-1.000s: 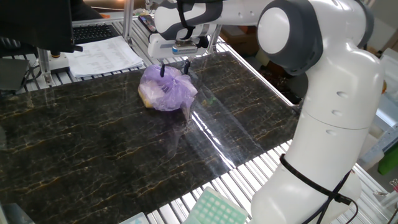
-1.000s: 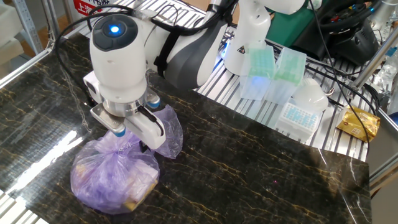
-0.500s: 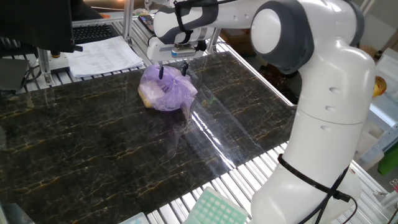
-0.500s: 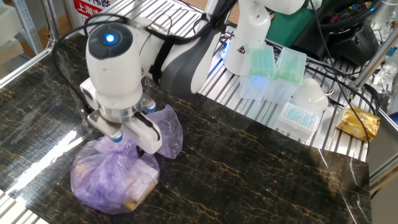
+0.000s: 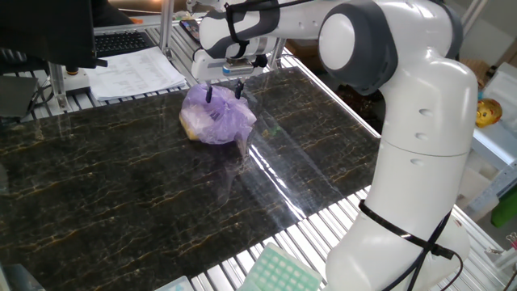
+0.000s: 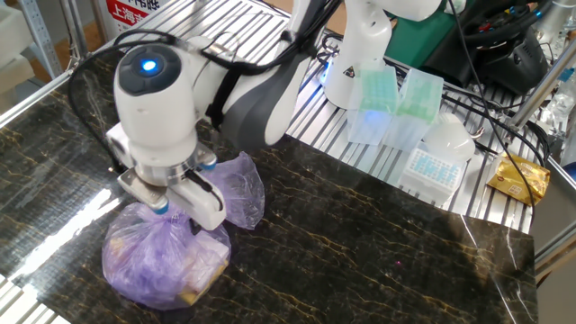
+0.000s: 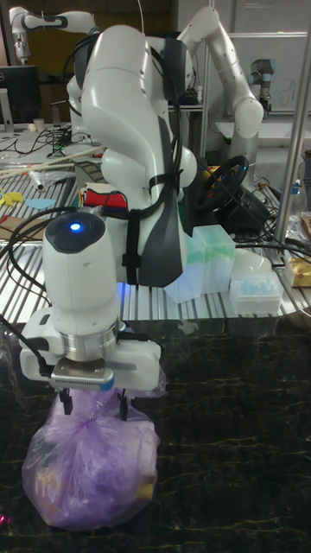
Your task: Pick up a bag of things
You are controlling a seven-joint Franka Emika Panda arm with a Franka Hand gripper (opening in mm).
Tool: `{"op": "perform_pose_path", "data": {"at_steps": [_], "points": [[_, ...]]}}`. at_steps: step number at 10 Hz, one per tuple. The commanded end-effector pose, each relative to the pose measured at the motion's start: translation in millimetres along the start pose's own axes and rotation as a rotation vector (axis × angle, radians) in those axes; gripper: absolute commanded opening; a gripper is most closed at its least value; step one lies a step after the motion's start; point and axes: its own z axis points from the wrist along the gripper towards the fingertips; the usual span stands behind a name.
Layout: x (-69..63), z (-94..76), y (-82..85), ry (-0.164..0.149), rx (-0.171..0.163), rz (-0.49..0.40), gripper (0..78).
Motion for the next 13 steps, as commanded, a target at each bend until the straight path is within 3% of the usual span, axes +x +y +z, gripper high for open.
{"op": "perform_pose_path", "data": {"at_steps": [1,6,11,13], "points": [[-2.4,1.5,-0.3,-0.004,-0.001,0.01,77.1],[-3.1,13.2,-9.5,-0.004,-0.001,0.001,77.1],[-4.3,23.3,-10.3,-0.005,-0.017,0.008,77.1],[-3.4,24.6,-9.8,-0.001,-0.037,0.015,77.1]]}}
